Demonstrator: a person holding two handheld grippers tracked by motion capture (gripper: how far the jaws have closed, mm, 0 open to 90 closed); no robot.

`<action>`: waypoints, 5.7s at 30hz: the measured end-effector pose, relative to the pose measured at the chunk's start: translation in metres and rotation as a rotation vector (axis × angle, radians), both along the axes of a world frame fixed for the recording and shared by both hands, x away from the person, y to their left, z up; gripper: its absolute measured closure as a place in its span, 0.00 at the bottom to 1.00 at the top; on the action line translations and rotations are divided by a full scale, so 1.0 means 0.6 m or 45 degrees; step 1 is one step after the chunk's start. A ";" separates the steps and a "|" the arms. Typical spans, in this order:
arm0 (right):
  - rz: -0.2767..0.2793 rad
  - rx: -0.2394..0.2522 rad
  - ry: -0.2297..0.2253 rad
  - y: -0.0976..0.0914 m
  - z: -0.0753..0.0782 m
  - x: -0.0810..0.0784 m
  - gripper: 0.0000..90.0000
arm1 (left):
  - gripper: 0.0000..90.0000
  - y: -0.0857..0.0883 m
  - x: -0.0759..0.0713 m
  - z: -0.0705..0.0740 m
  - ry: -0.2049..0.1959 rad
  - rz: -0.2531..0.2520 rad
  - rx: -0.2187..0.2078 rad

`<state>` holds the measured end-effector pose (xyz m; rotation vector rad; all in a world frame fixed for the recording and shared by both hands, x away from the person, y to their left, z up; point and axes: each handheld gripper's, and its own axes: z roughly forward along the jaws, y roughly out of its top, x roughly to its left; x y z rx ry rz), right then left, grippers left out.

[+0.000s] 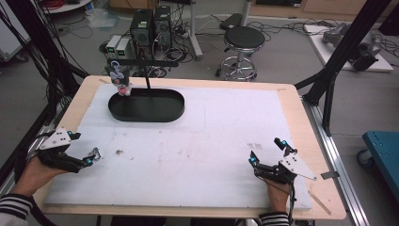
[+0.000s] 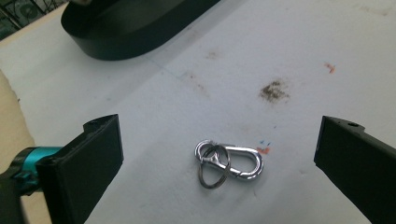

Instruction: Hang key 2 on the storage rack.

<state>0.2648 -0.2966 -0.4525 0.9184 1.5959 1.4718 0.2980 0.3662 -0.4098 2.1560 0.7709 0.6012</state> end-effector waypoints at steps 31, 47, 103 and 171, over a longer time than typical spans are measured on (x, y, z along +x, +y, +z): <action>-0.001 -0.002 -0.001 0.000 0.000 0.000 0.01 | 0.47 -0.002 0.014 -0.032 0.213 -0.005 0.097; -0.003 -0.006 -0.006 0.000 0.000 0.001 0.01 | 0.73 0.000 0.016 -0.030 0.239 0.029 0.094; -0.003 -0.004 -0.004 0.000 0.000 0.001 0.01 | 0.98 0.009 0.030 0.000 0.157 0.109 -0.095; -0.007 0.005 -0.001 -0.001 0.000 0.000 0.01 | 0.98 -0.130 0.238 0.265 -0.084 -0.073 -0.201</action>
